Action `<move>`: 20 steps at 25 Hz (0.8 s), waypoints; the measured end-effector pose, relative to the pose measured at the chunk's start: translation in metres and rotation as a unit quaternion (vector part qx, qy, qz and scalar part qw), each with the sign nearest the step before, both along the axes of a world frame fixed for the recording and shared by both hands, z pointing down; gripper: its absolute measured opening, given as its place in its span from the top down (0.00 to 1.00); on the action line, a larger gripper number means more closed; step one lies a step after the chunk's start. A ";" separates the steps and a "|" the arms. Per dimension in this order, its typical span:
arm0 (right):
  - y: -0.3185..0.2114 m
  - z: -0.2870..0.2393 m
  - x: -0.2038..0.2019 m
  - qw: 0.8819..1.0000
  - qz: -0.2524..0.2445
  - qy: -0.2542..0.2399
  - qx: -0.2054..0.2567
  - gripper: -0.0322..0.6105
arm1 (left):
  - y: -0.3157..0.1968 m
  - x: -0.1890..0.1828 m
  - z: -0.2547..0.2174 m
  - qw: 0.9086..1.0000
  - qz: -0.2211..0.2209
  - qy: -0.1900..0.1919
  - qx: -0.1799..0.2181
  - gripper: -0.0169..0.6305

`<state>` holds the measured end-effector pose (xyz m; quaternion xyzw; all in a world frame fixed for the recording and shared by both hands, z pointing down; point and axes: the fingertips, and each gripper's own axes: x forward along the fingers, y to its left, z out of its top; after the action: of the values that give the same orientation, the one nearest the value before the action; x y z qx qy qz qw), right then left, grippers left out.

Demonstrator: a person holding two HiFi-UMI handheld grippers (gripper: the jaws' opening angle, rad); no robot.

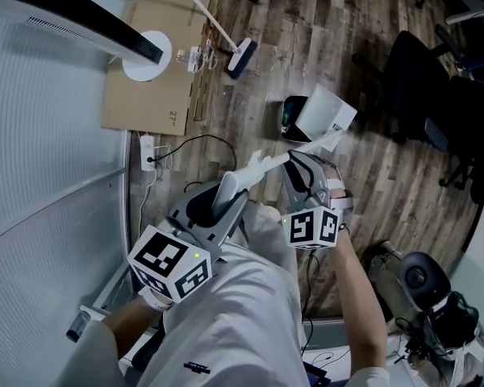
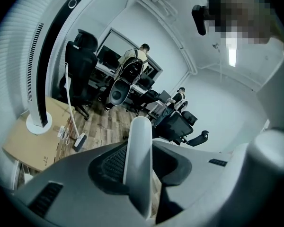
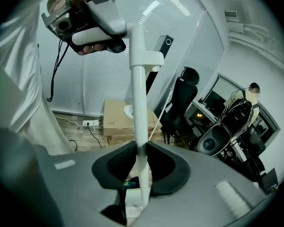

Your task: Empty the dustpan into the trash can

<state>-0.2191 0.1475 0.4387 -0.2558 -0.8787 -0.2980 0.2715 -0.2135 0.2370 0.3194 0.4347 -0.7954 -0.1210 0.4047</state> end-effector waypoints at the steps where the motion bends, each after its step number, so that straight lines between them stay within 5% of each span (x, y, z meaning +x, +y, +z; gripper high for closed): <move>1: 0.001 0.000 0.000 1.000 -0.001 0.001 -0.001 0.82 | 0.001 0.000 0.000 1.000 -0.002 0.000 -0.002 0.79; 20: 0.001 -0.006 -0.006 1.000 0.013 0.014 -0.017 0.81 | 0.002 -0.006 -0.004 1.000 0.011 0.003 -0.005 0.79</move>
<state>-0.2248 0.1488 0.4328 -0.2530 -0.8830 -0.2762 0.2830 -0.2193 0.2389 0.3154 0.4410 -0.7898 -0.1141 0.4108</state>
